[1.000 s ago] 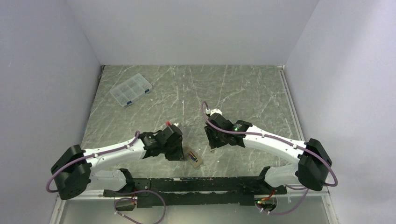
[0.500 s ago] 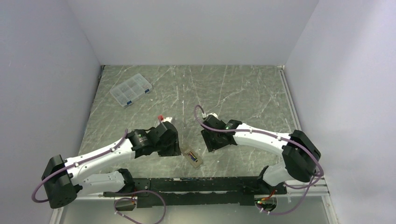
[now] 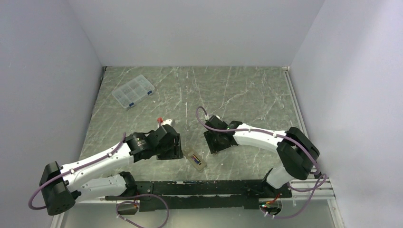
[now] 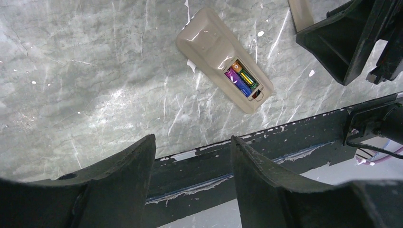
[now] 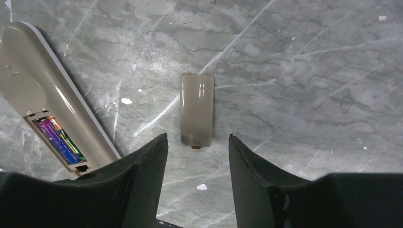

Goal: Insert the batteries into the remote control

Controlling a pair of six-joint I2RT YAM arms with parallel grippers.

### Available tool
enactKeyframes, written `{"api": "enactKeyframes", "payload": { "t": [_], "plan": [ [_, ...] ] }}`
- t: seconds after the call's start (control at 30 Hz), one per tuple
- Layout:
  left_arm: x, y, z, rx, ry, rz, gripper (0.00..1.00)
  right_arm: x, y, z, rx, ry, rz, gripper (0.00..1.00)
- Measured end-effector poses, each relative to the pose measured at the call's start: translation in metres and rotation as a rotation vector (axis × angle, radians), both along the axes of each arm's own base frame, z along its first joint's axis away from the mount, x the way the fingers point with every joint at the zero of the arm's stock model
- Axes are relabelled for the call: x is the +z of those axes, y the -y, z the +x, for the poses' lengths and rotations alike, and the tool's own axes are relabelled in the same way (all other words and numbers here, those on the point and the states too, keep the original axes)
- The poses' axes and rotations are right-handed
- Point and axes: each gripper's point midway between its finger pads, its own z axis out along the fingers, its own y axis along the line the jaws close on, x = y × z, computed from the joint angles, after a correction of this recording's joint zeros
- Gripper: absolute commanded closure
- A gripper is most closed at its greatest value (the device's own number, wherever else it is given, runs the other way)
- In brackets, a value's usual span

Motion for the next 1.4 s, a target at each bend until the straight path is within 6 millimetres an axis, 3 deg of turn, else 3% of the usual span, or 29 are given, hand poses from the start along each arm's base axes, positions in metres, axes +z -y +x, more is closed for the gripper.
{"api": "enactKeyframes", "payload": {
  "t": [0.53, 1.1, 1.4],
  "plan": [
    [-0.003, -0.001, 0.000, 0.001, -0.006, 0.013, 0.34, -0.014, 0.004, -0.008, -0.022, -0.024, 0.005, 0.55],
    [-0.003, 0.000, 0.000, 0.001, -0.005, 0.012, 0.34, -0.015, 0.004, -0.007, -0.058, 0.012, 0.003, 0.60],
    [-0.002, 0.002, 0.002, 0.001, 0.001, 0.003, 0.34, -0.015, 0.004, -0.007, -0.059, 0.033, -0.011, 0.68]
  ]
}}
